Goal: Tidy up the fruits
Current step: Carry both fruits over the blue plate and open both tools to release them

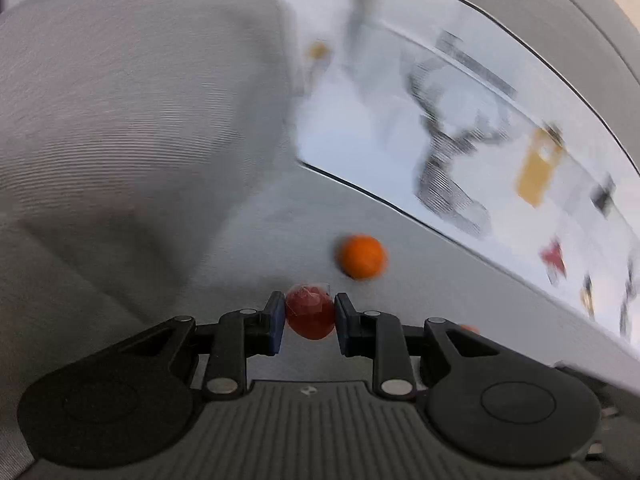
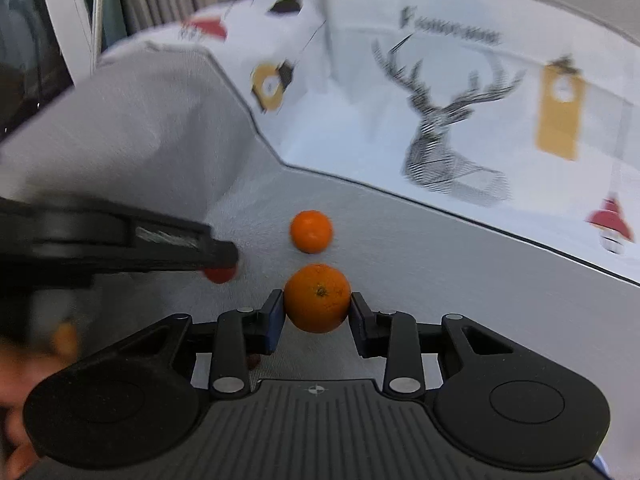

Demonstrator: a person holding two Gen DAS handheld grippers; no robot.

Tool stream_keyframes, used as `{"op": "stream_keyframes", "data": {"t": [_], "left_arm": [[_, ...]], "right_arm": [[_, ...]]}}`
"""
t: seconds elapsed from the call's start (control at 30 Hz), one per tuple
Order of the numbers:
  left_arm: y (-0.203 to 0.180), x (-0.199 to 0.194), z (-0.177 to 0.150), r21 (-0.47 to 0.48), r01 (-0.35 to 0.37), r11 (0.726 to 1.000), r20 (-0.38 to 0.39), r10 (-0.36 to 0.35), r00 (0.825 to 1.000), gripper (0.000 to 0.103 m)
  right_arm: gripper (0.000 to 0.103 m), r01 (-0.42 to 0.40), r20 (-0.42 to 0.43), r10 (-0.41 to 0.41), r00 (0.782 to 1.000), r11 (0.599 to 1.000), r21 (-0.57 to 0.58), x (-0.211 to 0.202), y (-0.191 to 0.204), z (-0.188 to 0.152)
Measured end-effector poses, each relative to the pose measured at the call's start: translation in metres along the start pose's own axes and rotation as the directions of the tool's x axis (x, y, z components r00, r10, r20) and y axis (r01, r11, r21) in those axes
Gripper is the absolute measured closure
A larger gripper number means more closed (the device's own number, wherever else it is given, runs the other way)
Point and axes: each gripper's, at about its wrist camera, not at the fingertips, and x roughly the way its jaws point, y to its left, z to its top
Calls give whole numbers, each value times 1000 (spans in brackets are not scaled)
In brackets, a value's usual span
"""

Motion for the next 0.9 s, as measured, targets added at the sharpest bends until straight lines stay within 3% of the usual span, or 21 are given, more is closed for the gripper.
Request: {"op": "stream_keyframes", "data": {"t": [0.13,0.27,0.4,0.47,0.53,0.6,0.9], "left_arm": [[-33,-12,-23,172,34,984,-39,-28,999,74],[-51,-40,-44,227,84,970,-72,-69,995,74],[-59,-74,-63,279,142,950,-43,-135,990,74],[-61,-86,-73,309,196,931,-5,-205,979,74],[-62,-104,-77,347,253,903,47,-286,957,74],[-61,-110,-79,352,282,892,62,-323,944,74],[-72,-107,-88,349,256,902,46,-289,956,74]], "right_arm": [[67,-1,53,-3,999,997,80,-60,-23,-30],[67,10,85,-21,996,991,130,-104,-35,-74],[67,14,98,-38,994,974,228,-128,-44,-108],[67,-6,130,-32,991,961,278,-140,-49,-116],[67,3,158,-46,986,965,260,-146,-48,-120],[67,29,165,-70,984,972,234,-151,-50,-124],[67,60,209,-127,970,952,300,-176,-86,-133]]}}
